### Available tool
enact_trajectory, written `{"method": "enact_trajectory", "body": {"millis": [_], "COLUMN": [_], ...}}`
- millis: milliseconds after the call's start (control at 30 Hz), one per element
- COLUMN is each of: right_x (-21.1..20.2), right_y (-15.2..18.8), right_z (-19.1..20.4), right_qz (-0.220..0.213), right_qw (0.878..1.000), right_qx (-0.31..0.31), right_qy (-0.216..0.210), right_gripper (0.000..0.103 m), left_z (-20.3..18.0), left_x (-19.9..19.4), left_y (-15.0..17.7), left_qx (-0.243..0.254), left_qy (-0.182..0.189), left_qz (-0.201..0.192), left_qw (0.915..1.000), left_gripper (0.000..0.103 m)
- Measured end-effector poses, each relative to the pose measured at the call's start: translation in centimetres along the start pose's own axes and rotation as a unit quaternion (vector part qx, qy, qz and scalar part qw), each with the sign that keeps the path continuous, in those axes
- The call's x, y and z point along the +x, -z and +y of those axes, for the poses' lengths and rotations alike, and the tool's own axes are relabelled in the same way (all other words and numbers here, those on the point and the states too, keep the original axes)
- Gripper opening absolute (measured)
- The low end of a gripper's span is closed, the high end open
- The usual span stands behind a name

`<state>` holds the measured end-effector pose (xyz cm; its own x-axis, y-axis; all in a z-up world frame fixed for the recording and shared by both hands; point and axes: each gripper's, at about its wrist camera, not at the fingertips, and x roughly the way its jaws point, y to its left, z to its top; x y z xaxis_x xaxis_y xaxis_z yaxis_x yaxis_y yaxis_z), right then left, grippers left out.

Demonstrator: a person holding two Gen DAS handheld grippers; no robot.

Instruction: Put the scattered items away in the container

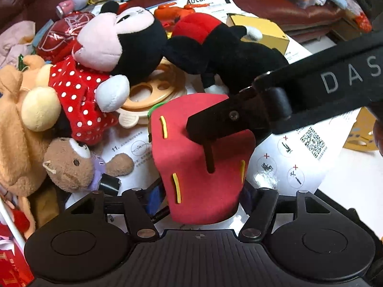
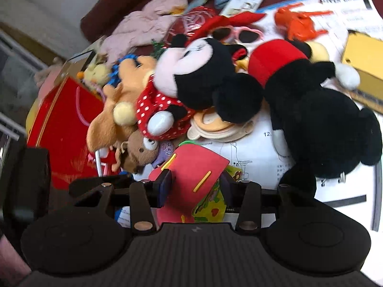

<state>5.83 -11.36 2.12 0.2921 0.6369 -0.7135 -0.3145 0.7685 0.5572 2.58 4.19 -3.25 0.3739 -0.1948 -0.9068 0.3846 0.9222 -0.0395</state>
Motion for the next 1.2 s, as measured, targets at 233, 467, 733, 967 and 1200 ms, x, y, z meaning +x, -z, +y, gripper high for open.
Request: {"method": "enact_trajectory", "body": {"millis": [233, 467, 733, 967, 1200], "right_x": [0.2, 0.2, -0.4, 0.1, -0.7], "right_y": [0.1, -0.1, -0.1, -0.3, -1.0], "right_z": [0.0, -0.7, -1.1, -1.4, -1.6], "right_qz": [-0.005, -0.007, -0.022, -0.017, -0.038], "right_qw": [1.000, 0.999, 0.998, 0.997, 0.997], "right_qx": [0.000, 0.041, 0.051, 0.074, 0.061], "right_qy": [0.003, 0.003, 0.017, -0.003, 0.006], "right_gripper": [0.049, 0.049, 0.059, 0.065, 0.072], "left_z": [-0.2, -1.0, -0.8, 0.5, 1.7], "left_x": [0.1, -0.1, -0.1, -0.1, -0.4], "left_y": [-0.1, -0.3, -0.4, -0.6, -0.6], "left_qx": [0.005, 0.027, 0.030, 0.015, 0.022], "left_qy": [-0.015, -0.051, -0.053, -0.044, -0.037], "left_qz": [-0.003, -0.010, -0.013, -0.012, -0.015], "left_qw": [0.9999, 0.9983, 0.9981, 0.9988, 0.9989], "left_gripper": [0.074, 0.080, 0.056, 0.056, 0.054]}}
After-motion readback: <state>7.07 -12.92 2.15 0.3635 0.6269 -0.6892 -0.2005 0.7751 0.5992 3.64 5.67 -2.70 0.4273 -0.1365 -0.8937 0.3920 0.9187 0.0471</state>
